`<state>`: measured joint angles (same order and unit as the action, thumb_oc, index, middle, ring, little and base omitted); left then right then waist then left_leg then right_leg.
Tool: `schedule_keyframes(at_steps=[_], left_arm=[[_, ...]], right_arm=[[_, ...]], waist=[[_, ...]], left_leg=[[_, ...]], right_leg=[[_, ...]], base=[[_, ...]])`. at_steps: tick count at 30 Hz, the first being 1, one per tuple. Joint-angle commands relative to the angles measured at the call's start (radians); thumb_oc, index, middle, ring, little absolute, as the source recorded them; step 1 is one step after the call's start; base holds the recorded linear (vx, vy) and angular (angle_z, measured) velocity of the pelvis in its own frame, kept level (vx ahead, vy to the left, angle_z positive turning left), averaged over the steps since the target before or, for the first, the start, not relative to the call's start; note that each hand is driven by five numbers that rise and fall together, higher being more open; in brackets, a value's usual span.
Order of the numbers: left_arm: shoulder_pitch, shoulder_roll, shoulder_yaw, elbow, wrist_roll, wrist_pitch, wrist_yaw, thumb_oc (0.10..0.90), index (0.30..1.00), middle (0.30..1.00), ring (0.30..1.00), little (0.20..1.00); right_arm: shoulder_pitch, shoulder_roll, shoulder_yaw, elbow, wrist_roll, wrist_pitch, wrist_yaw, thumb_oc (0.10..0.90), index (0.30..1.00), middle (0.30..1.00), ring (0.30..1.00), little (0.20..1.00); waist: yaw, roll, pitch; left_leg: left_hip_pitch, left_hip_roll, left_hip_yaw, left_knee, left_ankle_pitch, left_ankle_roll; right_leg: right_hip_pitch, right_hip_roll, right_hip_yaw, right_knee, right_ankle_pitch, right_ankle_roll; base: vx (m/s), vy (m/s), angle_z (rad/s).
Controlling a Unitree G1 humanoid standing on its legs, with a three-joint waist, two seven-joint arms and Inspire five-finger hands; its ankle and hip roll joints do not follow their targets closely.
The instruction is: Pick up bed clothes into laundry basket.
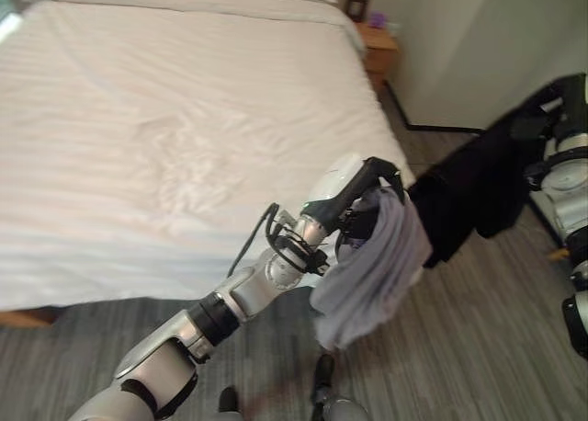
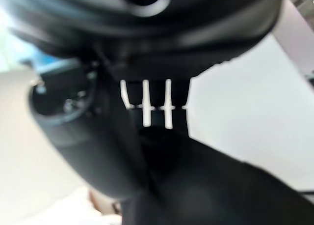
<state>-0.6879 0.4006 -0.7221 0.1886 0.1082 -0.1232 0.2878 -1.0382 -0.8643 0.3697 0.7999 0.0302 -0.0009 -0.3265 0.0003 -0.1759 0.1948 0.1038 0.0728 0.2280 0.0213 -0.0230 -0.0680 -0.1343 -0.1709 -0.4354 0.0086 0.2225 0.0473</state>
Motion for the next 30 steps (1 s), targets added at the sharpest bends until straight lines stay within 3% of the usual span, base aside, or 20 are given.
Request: schedule_keyframes(at_steps=[1,4,5,6,10,13,16,17,19,20,21,23,24,25,26,27,29,30], left_arm=[[-0.104,-0.102,0.126,-0.113,-0.019,-0.078,0.039,0.400,0.300,0.300,0.300,0.300],[-0.040,-0.061,0.159,-0.185,-0.014,-0.069,-0.006,0.400,0.300,0.300,0.300,0.300],[-0.037,-0.059,0.163,-0.188,-0.015,-0.067,-0.008,0.400,0.300,0.300,0.300,0.300],[-0.004,-0.058,0.184,-0.234,-0.020,-0.066,-0.022,0.400,0.300,0.300,0.300,0.300],[0.062,-0.063,0.237,-0.272,-0.018,-0.061,-0.002,0.400,0.300,0.300,0.300,0.300],[0.081,-0.054,0.252,-0.289,-0.016,-0.053,0.005,0.400,0.300,0.300,0.300,0.300],[0.099,-0.069,0.271,-0.273,-0.007,-0.049,0.034,0.400,0.300,0.300,0.300,0.300],[0.086,-0.070,0.272,-0.263,-0.003,-0.047,0.049,0.400,0.300,0.300,0.300,0.300],[0.053,-0.078,0.286,-0.238,0.015,-0.039,0.096,0.400,0.300,0.300,0.300,0.300],[0.049,-0.088,0.292,-0.231,0.018,-0.036,0.118,0.400,0.300,0.300,0.300,0.300],[0.032,-0.106,0.294,-0.219,0.024,-0.032,0.135,0.400,0.300,0.300,0.300,0.300],[0.012,-0.117,0.283,-0.214,0.038,-0.022,0.144,0.400,0.300,0.300,0.300,0.300],[0.026,-0.123,0.271,-0.222,0.041,-0.021,0.146,0.400,0.300,0.300,0.300,0.300],[0.042,-0.126,0.266,-0.234,0.046,-0.026,0.143,0.400,0.300,0.300,0.300,0.300],[0.045,-0.126,0.263,-0.237,0.047,-0.026,0.143,0.400,0.300,0.300,0.300,0.300],[0.051,-0.124,0.260,-0.242,0.055,-0.029,0.136,0.400,0.300,0.300,0.300,0.300],[0.032,-0.131,0.273,-0.230,0.064,-0.037,0.134,0.400,0.300,0.300,0.300,0.300],[0.016,-0.142,0.279,-0.208,0.063,-0.039,0.144,0.400,0.300,0.300,0.300,0.300]], right_arm=[[-0.138,-0.163,0.021,-0.095,-0.039,-0.062,-0.116,0.400,0.300,0.300,0.300,0.300],[-0.240,-0.057,0.074,-0.138,-0.140,-0.028,-0.112,0.400,0.300,0.300,0.300,0.300],[-0.241,-0.053,0.076,-0.139,-0.142,-0.026,-0.112,0.400,0.300,0.300,0.300,0.300],[-0.235,0.013,0.059,-0.166,-0.201,-0.003,-0.113,0.400,0.300,0.300,0.300,0.300],[-0.179,0.134,0.030,-0.203,-0.298,0.024,-0.116,0.400,0.300,0.300,0.300,0.300],[-0.154,0.174,0.015,-0.228,-0.326,0.036,-0.111,0.400,0.300,0.300,0.300,0.300],[-0.148,0.232,0.025,-0.260,-0.367,0.044,-0.120,0.400,0.300,0.300,0.300,0.300],[-0.166,0.246,0.043,-0.279,-0.389,0.045,-0.126,0.400,0.300,0.300,0.300,0.300],[-0.202,0.283,0.074,-0.337,-0.441,0.056,-0.128,0.400,0.300,0.300,0.300,0.300],[-0.193,0.268,0.082,-0.391,-0.463,0.056,-0.132,0.400,0.300,0.300,0.300,0.300],[-0.185,0.241,0.076,-0.430,-0.482,0.061,-0.140,0.400,0.300,0.300,0.300,0.300],[-0.175,0.217,0.056,-0.466,-0.505,0.076,-0.152,0.400,0.300,0.300,0.300,0.300],[-0.154,0.219,0.052,-0.480,-0.513,0.076,-0.158,0.400,0.300,0.300,0.300,0.300],[-0.138,0.216,0.052,-0.482,-0.515,0.075,-0.160,0.400,0.300,0.300,0.300,0.300],[-0.133,0.215,0.048,-0.483,-0.515,0.074,-0.161,0.400,0.300,0.300,0.300,0.300],[-0.127,0.206,0.044,-0.484,-0.513,0.074,-0.158,0.400,0.300,0.300,0.300,0.300],[-0.164,0.175,0.063,-0.428,-0.505,0.082,-0.155,0.400,0.300,0.300,0.300,0.300],[-0.160,0.169,0.071,-0.411,-0.493,0.076,-0.156,0.400,0.300,0.300,0.300,0.300]], waist=[[0.000,0.096,-0.048],[-0.014,0.106,-0.077],[-0.012,0.106,-0.078],[-0.020,0.129,-0.096],[-0.011,0.170,-0.095],[-0.003,0.173,-0.092],[-0.037,0.197,-0.084],[-0.043,0.205,-0.073],[-0.021,0.235,-0.038],[-0.003,0.230,-0.014],[0.018,0.204,0.004],[0.044,0.158,0.027],[0.058,0.152,0.043],[0.069,0.146,0.058],[0.068,0.149,0.055],[0.072,0.152,0.062],[0.112,0.184,0.060],[0.116,0.192,0.049]], left_leg=[[0.024,0.030,0.031,-0.102,-0.063,0.028],[0.037,0.032,0.160,-0.101,-0.051,0.043],[0.038,0.031,0.166,-0.102,-0.052,0.043],[0.052,0.029,0.193,-0.104,-0.070,0.045],[0.056,0.048,0.299,-0.097,-0.040,0.029],[0.041,0.074,0.324,-0.076,-0.021,0.011],[0.040,0.141,0.363,0.019,-0.012,-0.025],[0.020,0.168,0.355,0.097,0.006,-0.040],[-0.051,0.213,0.221,0.361,0.074,-0.096],[-0.103,0.191,0.125,0.530,0.109,-0.085],[-0.183,0.151,0.026,0.778,0.100,-0.087],[-0.302,0.127,-0.083,1.130,0.046,-0.070],[-0.378,0.048,-0.116,1.277,-0.025,-0.063],[-0.435,-0.014,-0.118,1.355,-0.054,-0.065],[-0.446,-0.012,-0.123,1.368,-0.058,-0.064],[-0.487,-0.038,-0.117,1.373,-0.066,-0.068],[-0.566,0.005,-0.103,1.140,-0.070,-0.058],[-0.538,0.018,-0.064,0.934,-0.059,-0.044]], right_leg=[[0.108,-0.084,-0.015,0.020,-0.145,0.160],[0.143,-0.133,0.009,0.067,-0.120,0.162],[0.140,-0.133,0.016,0.067,-0.118,0.162],[0.163,-0.145,0.030,0.072,-0.128,0.177],[0.180,-0.178,-0.083,0.073,-0.129,0.177],[0.183,-0.155,-0.110,0.036,-0.154,0.158],[0.174,-0.092,-0.049,-0.034,-0.210,0.120],[0.178,-0.073,-0.027,-0.054,-0.224,0.108],[0.187,-0.006,0.045,-0.091,-0.264,0.063],[0.176,0.000,0.079,-0.090,-0.264,0.033],[0.171,-0.006,0.121,-0.091,-0.258,0.006],[0.179,-0.019,0.154,-0.089,-0.258,-0.021],[0.190,-0.010,0.178,-0.076,-0.261,-0.031],[0.206,-0.007,0.199,-0.072,-0.260,-0.034],[0.203,-0.003,0.195,-0.072,-0.262,-0.033],[0.218,0.011,0.207,-0.074,-0.265,-0.031],[0.269,0.055,0.221,-0.095,-0.301,-0.021],[0.276,0.055,0.220,-0.096,-0.311,-0.011]], base=[[-0.09,-0.048,-1.56],[-0.09,-0.055,-1.98],[0.06,-0.081,-2.60],[0.07,-0.090,-1.40],[-0.02,-0.203,-1.15],[0.00,-0.270,-0.93],[0.10,-0.448,-0.84],[0.09,-0.320,-0.51],[0.12,-0.311,-0.80],[0.06,-0.337,-1.73],[0.02,-0.346,-2.10],[0.07,-0.302,-1.91],[0.13,-0.181,-1.26],[0.08,-0.080,-0.71],[0.11,-0.078,-0.56],[0.20,-0.072,-0.51],[0.38,-0.051,-0.43],[0.46,0.114,-0.62]])
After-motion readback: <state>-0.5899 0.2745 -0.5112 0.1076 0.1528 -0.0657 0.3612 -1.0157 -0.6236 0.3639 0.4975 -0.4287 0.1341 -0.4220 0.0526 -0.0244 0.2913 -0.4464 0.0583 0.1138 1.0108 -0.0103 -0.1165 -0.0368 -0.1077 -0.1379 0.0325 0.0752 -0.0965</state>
